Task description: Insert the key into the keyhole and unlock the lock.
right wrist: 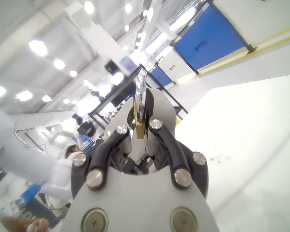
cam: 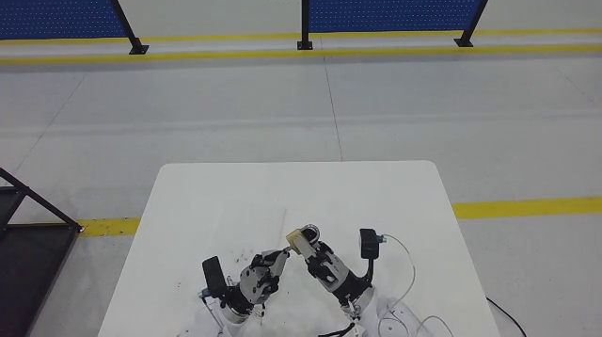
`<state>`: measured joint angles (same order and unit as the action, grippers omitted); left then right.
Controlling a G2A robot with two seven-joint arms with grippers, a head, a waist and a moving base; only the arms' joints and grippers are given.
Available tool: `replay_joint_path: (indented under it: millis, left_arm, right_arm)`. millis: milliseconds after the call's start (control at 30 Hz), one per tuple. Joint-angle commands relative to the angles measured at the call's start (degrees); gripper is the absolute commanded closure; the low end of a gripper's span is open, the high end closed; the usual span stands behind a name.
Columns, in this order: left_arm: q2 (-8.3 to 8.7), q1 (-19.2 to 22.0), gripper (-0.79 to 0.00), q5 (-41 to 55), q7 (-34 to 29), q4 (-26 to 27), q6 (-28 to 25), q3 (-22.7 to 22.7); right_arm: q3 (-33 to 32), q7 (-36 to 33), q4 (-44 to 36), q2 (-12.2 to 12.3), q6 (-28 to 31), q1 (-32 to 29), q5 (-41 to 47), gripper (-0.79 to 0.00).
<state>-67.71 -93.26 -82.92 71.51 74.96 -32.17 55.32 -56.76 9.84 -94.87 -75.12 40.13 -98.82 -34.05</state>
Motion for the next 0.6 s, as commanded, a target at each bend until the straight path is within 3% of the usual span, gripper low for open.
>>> replay_joint_path:
  millis: [0,233,267,300,333,367,433,567]
  left_arm:
    - [-0.07,0.28,0.000,-0.68,0.43,-0.45,1.03,-0.32]
    - [-0.25,0.90,0.000,-0.18,0.90,-1.23,1.67,-1.04]
    - [-0.25,0.95,-0.117,-0.16,0.89,-1.31,1.74,-1.06]
    - [-0.26,1.01,-0.166,-0.13,0.92,-1.37,1.78,-1.13]
    - [-0.27,1.08,-0.151,-0.03,0.81,-1.54,1.88,-1.20]
    - [-0.28,1.14,-0.062,0.01,0.77,-1.58,1.90,-1.26]
    - [-0.29,1.25,0.000,-0.13,0.68,-1.67,2.17,-1.38]
    - [-0.27,1.41,0.000,-0.37,0.37,-1.70,2.45,-1.56]
  right_arm:
    - [0.12,0.28,-0.19,0.00,-0.56,-0.12,-0.54,0.000]
    - [0.53,1.63,-0.51,-0.02,-2.30,-0.27,-2.56,0.000]
    - [0.58,1.73,-0.53,-0.02,-2.37,-0.27,-2.65,0.000]
    - [0.64,1.84,-0.52,-0.02,-2.42,-0.27,-2.73,0.000]
    - [0.70,1.95,-0.50,-0.02,-2.46,-0.25,-2.80,0.000]
    - [0.76,1.90,-0.45,-0.01,-2.52,-0.22,-2.85,0.000]
    - [0.86,1.84,-0.45,0.01,-2.61,-0.16,-2.87,0.000]
    - [1.01,1.77,-0.40,0.05,-2.75,-0.06,-2.88,0.000]
